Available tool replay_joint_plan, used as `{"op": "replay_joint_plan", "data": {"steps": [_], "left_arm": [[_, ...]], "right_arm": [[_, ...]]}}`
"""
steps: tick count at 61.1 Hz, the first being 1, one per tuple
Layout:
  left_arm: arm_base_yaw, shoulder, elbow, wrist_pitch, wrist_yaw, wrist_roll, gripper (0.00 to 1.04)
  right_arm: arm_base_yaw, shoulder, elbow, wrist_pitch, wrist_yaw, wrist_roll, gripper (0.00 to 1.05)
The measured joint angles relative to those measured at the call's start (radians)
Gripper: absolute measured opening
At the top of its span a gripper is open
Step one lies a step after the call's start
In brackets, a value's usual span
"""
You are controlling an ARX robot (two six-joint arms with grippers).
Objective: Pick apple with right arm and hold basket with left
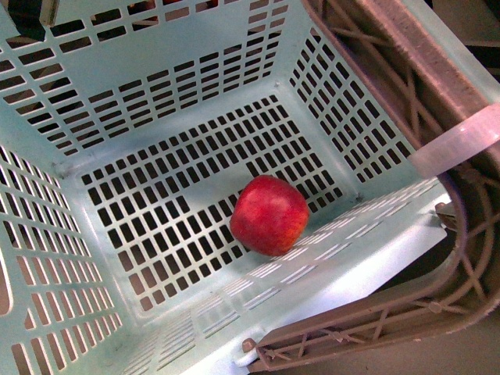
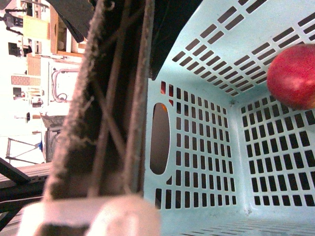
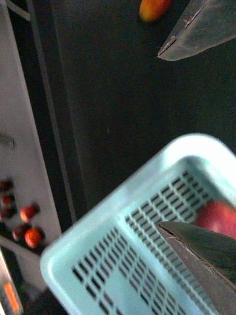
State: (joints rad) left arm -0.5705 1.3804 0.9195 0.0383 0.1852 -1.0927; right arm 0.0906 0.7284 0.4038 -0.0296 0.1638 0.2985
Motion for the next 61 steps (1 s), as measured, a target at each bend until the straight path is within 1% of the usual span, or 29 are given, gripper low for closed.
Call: {"op": "replay_joint_plan", "data": {"steps": [2, 7, 10, 11, 13, 15, 17, 18, 27, 35, 37, 41, 43, 61], "left_arm": [[0.000, 0.000, 0.000, 0.000, 0.001, -0.001, 0.07], [0.000, 0.000, 0.000, 0.000, 0.001, -0.004, 0.07], [-0.002, 0.000, 0.000, 0.000, 0.002, -0.003, 0.07], [-0.002, 0.000, 0.000, 0.000, 0.003, -0.003, 0.07], [-0.003, 0.000, 0.000, 0.000, 0.007, -0.003, 0.07], [-0.003, 0.000, 0.000, 0.000, 0.011, -0.005, 0.07], [-0.003, 0.000, 0.000, 0.000, 0.012, -0.006, 0.07], [-0.002, 0.000, 0.000, 0.000, 0.013, -0.008, 0.07], [-0.002, 0.000, 0.000, 0.000, 0.005, -0.004, 0.07], [-0.002, 0.000, 0.000, 0.000, 0.005, -0.003, 0.07], [-0.002, 0.000, 0.000, 0.000, 0.005, -0.005, 0.07], [-0.002, 0.000, 0.000, 0.000, 0.006, -0.006, 0.07], [-0.002, 0.000, 0.000, 0.000, 0.005, -0.005, 0.07], [-0.002, 0.000, 0.000, 0.000, 0.006, -0.005, 0.07]], "right_arm": [[-0.026, -0.025, -0.016, -0.009, 0.011, -0.007, 0.96], [-0.039, -0.042, -0.023, -0.002, -0.002, -0.021, 0.96], [-0.061, -0.053, -0.066, 0.119, -0.081, -0.079, 0.89], [-0.069, -0.059, -0.095, 0.189, -0.112, -0.110, 0.86], [-0.077, -0.071, -0.135, 0.282, -0.142, -0.153, 0.81], [-0.081, -0.084, -0.169, 0.357, -0.152, -0.183, 0.76], [-0.084, -0.093, -0.186, 0.392, -0.157, -0.201, 0.72], [-0.085, -0.102, -0.199, 0.417, -0.159, -0.220, 0.69], [-0.087, -0.159, -0.249, 0.441, -0.161, -0.268, 0.46], [-0.087, -0.201, -0.285, 0.428, -0.161, -0.280, 0.25], [-0.087, -0.221, -0.297, 0.420, -0.161, -0.285, 0.16], [-0.087, -0.246, -0.309, 0.410, -0.161, -0.289, 0.06], [-0.087, -0.262, -0.317, 0.402, -0.161, -0.294, 0.02], [-0.087, -0.373, -0.358, 0.333, -0.161, -0.294, 0.02]]}}
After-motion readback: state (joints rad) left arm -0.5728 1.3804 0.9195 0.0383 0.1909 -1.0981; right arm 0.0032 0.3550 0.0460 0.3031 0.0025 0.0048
